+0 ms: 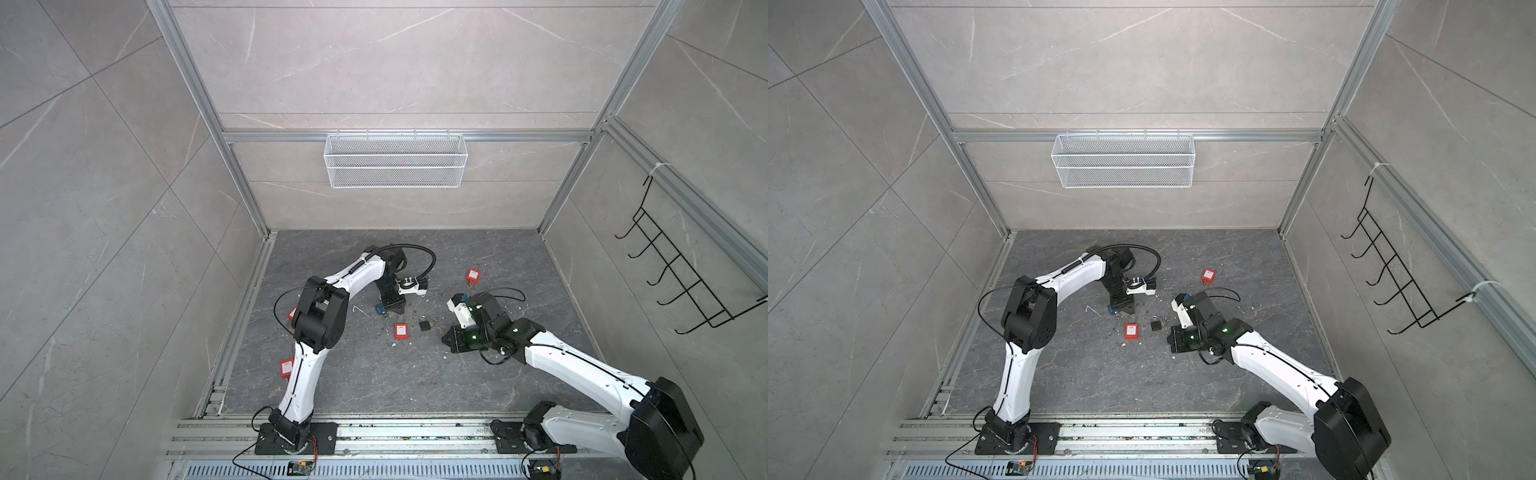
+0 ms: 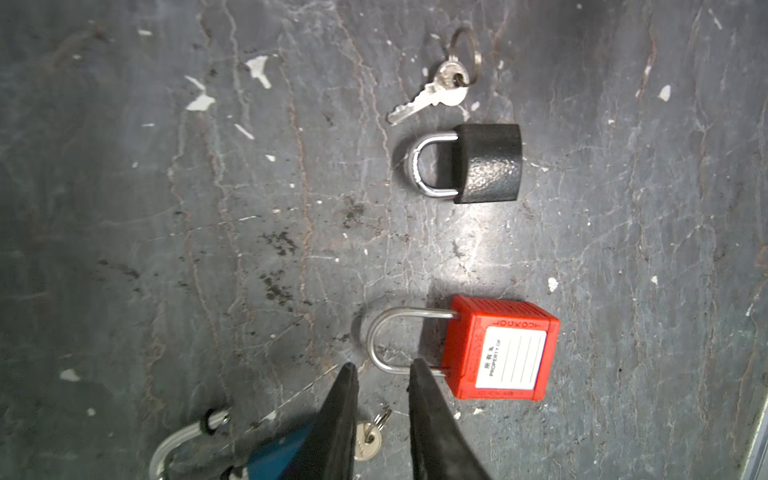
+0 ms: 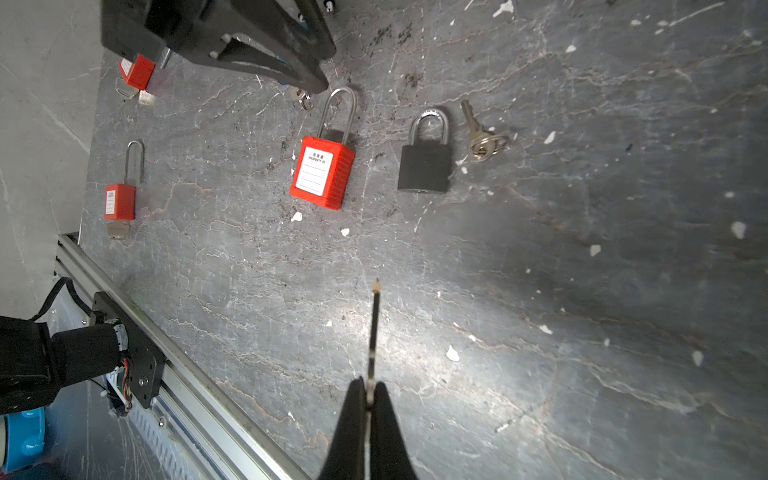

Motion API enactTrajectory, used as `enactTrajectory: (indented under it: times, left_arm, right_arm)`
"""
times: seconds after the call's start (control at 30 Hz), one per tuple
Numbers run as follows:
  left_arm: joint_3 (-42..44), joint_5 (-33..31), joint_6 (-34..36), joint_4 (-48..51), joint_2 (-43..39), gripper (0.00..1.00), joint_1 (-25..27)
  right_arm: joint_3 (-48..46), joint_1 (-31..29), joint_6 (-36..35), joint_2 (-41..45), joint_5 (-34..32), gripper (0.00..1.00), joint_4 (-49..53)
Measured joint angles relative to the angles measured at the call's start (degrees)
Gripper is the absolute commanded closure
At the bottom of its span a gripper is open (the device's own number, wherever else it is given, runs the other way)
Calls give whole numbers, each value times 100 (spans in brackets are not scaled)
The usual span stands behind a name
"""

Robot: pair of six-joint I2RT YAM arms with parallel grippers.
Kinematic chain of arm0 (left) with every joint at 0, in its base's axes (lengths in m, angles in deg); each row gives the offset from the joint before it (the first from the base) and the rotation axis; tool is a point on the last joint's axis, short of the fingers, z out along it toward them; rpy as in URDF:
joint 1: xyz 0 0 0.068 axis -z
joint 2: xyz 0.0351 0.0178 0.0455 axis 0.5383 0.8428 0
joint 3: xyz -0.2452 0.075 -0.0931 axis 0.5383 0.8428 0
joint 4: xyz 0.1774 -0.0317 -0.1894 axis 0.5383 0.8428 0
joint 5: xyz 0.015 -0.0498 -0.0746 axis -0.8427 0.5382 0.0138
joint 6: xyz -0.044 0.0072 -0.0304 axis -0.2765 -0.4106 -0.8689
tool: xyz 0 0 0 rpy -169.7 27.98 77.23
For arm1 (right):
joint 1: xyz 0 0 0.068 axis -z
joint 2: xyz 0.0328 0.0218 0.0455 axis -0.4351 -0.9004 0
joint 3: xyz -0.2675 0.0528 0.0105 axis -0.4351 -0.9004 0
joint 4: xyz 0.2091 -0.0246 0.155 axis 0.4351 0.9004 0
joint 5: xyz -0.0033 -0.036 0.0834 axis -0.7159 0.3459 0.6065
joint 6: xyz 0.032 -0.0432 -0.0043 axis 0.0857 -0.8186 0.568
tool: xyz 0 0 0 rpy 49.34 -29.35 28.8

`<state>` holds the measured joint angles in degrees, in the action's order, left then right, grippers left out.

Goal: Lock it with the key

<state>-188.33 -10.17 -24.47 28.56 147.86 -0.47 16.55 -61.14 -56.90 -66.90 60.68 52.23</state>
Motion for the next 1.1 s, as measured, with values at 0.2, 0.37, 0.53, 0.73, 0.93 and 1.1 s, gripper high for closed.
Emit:
enactTrajectory:
  times: [0.2, 0.37, 0.53, 0.73, 0.93, 1.1]
  left_arm:
    - [251, 83, -573, -675, -278, 71, -201]
    - [1449, -7, -1480, -1705, -1556, 71, -487]
    - [2861, -225, -2444, -2623, -3353, 70, -763]
    - [4433, -468, -3436, -3228, -5077, 64, -811]
    - [5381, -621, -4105, -3333, -6135, 61, -809]
    - [5626, -726, -4419, -3397, -6439, 60, -809]
  right_arm:
    - [417, -256, 254, -546, -105, 97, 15]
    - [1191, -326, 542, -1460, -199, 97, 118]
    - [1895, -407, 704, -2358, -212, 97, 162]
    - [2371, -428, 815, -3215, -212, 97, 219]
    - [2658, -428, 894, -3840, -188, 94, 345]
    - [2911, -428, 938, -4148, -142, 88, 483]
